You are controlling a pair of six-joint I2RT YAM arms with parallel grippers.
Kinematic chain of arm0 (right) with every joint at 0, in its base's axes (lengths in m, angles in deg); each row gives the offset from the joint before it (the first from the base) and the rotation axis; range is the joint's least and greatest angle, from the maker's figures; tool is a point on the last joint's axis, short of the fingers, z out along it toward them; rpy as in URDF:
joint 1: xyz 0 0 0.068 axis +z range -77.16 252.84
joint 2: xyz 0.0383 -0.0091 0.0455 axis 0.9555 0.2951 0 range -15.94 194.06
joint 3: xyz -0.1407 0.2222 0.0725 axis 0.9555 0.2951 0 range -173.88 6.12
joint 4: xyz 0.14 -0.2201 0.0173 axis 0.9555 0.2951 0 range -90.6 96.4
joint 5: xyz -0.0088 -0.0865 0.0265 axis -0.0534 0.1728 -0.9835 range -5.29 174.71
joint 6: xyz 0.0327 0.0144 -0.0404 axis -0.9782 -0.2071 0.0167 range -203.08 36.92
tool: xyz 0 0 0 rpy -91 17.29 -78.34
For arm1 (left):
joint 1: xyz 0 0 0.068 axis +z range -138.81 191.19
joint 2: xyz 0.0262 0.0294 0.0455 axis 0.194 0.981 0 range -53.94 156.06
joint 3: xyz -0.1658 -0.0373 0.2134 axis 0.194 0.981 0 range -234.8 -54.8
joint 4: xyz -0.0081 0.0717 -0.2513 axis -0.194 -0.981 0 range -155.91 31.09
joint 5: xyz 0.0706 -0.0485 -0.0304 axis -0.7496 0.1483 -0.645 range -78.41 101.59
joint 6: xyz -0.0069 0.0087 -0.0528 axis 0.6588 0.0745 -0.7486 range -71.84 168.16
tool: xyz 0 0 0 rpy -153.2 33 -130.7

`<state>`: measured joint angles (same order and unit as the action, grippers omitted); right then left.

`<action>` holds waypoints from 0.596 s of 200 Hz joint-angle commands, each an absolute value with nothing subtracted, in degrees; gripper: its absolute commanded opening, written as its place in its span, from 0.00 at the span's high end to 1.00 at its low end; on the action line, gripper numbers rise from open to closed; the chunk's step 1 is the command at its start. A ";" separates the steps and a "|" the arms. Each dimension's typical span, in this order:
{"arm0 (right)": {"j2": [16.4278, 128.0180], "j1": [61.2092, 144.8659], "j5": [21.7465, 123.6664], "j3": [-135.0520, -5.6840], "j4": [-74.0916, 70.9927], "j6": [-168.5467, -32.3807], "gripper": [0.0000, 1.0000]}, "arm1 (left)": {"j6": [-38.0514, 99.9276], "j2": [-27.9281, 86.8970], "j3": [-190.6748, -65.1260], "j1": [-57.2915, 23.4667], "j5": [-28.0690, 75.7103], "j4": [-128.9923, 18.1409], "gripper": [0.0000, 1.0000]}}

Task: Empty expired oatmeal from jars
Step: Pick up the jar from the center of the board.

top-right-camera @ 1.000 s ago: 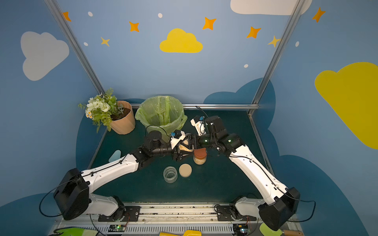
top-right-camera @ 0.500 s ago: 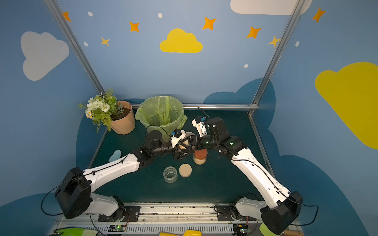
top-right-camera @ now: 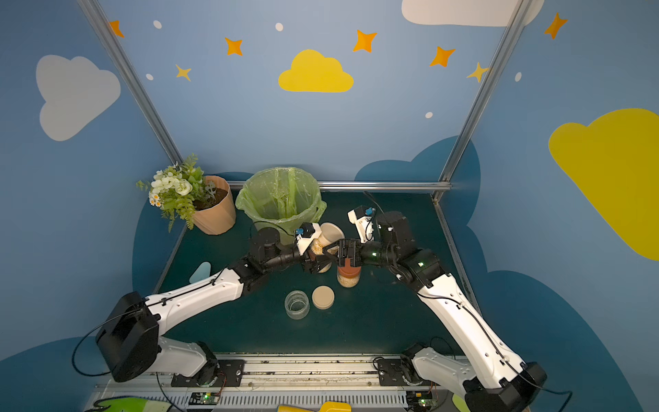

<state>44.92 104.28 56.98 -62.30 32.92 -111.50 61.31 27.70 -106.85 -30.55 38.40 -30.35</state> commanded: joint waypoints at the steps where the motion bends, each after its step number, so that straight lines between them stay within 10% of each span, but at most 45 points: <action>1: 42.80 102.22 55.00 -62.94 34.33 -115.47 0.03 | 65.41 25.49 -106.74 -30.31 36.42 -24.71 0.71; 119: 57.97 93.02 46.11 -80.97 48.28 -122.43 0.03 | 83.17 25.34 -111.03 -32.07 32.86 -33.36 0.71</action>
<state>56.00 92.45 47.63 -78.08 42.27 -123.37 79.66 27.48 -107.94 -31.97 33.37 -35.44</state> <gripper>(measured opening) 0.973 0.817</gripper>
